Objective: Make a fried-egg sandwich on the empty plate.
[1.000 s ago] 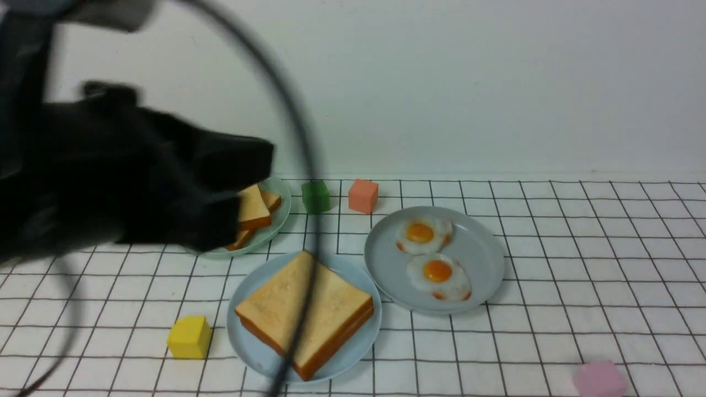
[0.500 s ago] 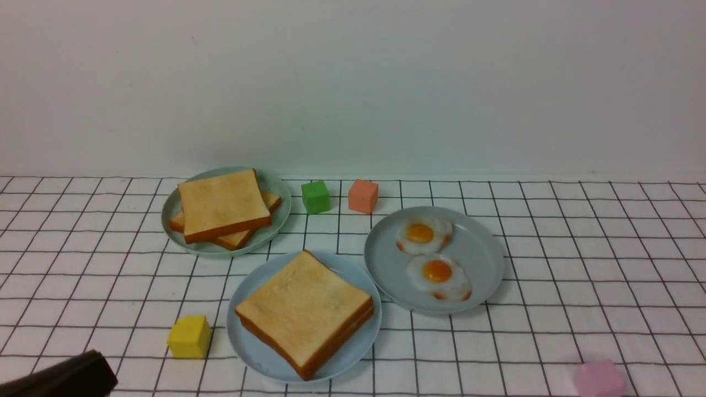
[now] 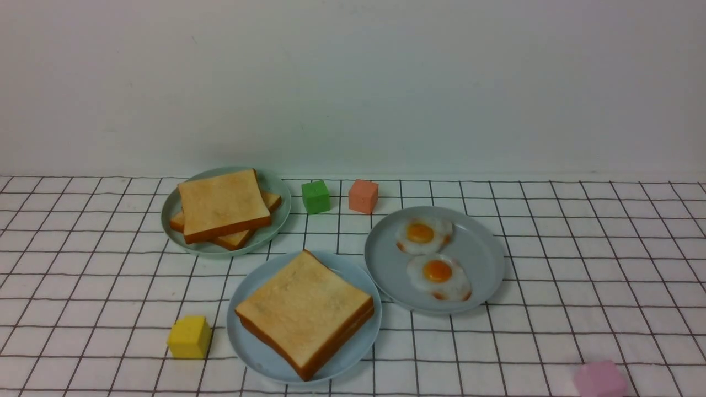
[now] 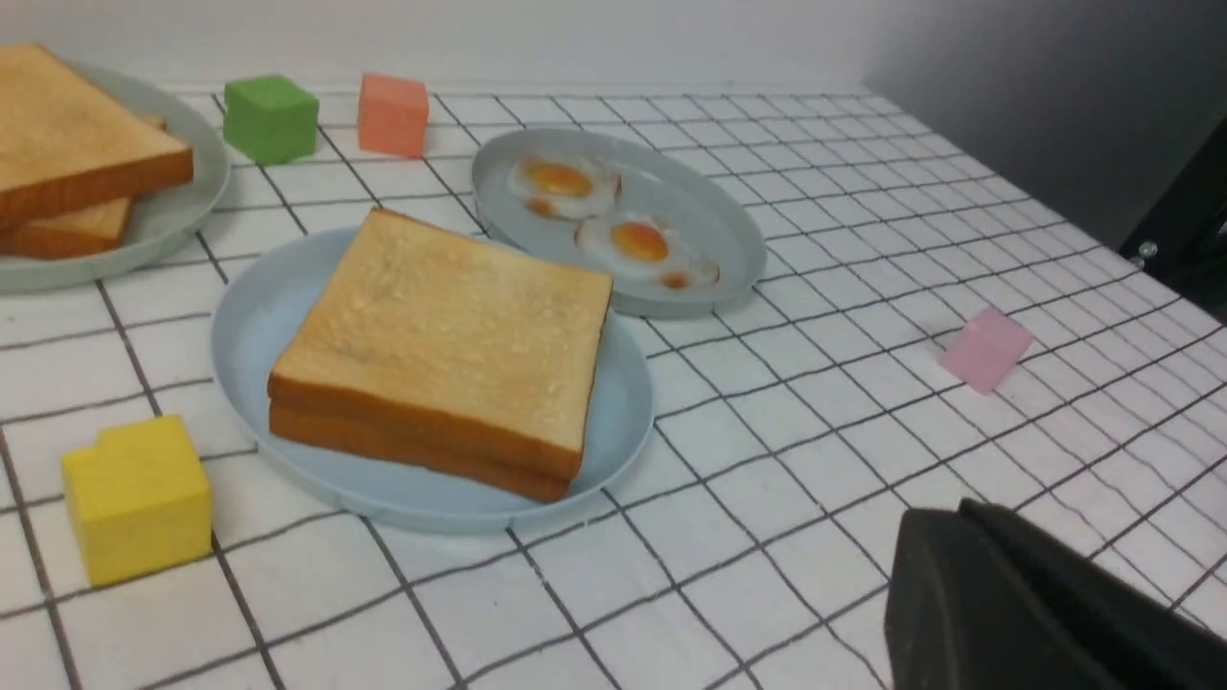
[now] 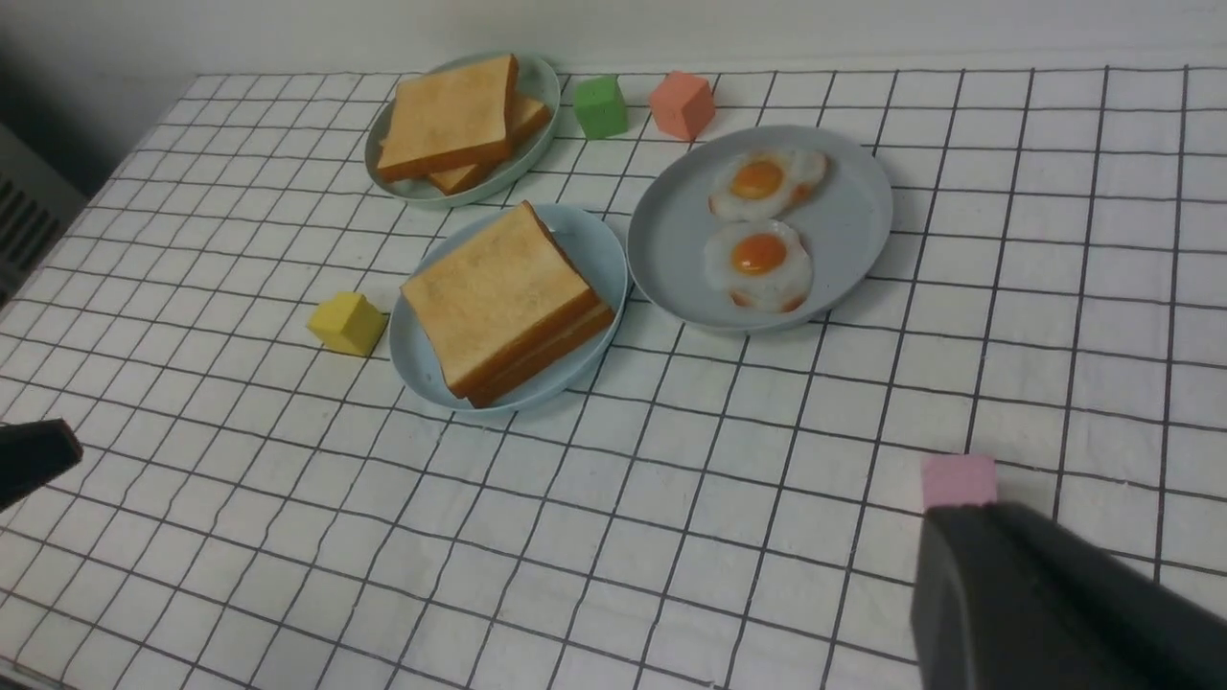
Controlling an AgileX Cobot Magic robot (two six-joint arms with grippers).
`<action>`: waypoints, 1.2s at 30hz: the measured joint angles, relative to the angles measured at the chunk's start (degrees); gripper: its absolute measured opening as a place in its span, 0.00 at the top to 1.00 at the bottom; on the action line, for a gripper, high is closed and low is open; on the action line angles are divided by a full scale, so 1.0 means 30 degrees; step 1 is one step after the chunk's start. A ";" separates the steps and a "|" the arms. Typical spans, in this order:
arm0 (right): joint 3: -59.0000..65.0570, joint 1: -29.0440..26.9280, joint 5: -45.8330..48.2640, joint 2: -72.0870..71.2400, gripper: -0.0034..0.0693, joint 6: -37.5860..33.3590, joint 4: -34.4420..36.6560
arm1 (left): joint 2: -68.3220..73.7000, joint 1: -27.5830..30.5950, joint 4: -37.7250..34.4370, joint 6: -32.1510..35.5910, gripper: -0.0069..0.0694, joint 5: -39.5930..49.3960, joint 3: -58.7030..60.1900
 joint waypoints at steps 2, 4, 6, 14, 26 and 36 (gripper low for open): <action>0.0171 -0.0733 0.0000 -0.0076 0.94 0.0000 -0.0413 | 0.0000 0.0000 0.0000 0.0000 0.93 0.0325 0.0000; 0.0614 -0.2135 -0.0304 -0.0402 0.94 0.0000 -0.1286 | 0.0000 0.0000 0.0000 0.0000 0.93 0.0516 0.0000; 0.2011 -0.4162 -0.1934 -0.1351 0.95 -0.0502 -0.1755 | 0.0000 0.0000 0.0000 0.0000 0.93 0.0587 0.0000; 1.4503 -1.1364 -1.3917 -0.6936 0.97 -0.4204 -0.0992 | 0.0000 0.0000 0.0000 0.0000 0.93 0.0629 0.0000; 2.0921 -1.1922 -1.6888 -0.7641 0.97 -0.4318 0.0671 | 0.0000 0.0000 0.0000 0.0000 0.92 0.0644 0.0008; 2.0921 -1.1922 -1.6873 -0.7641 0.97 -0.4304 0.1285 | 0.0000 0.0000 0.0000 0.0000 0.91 0.0644 0.0008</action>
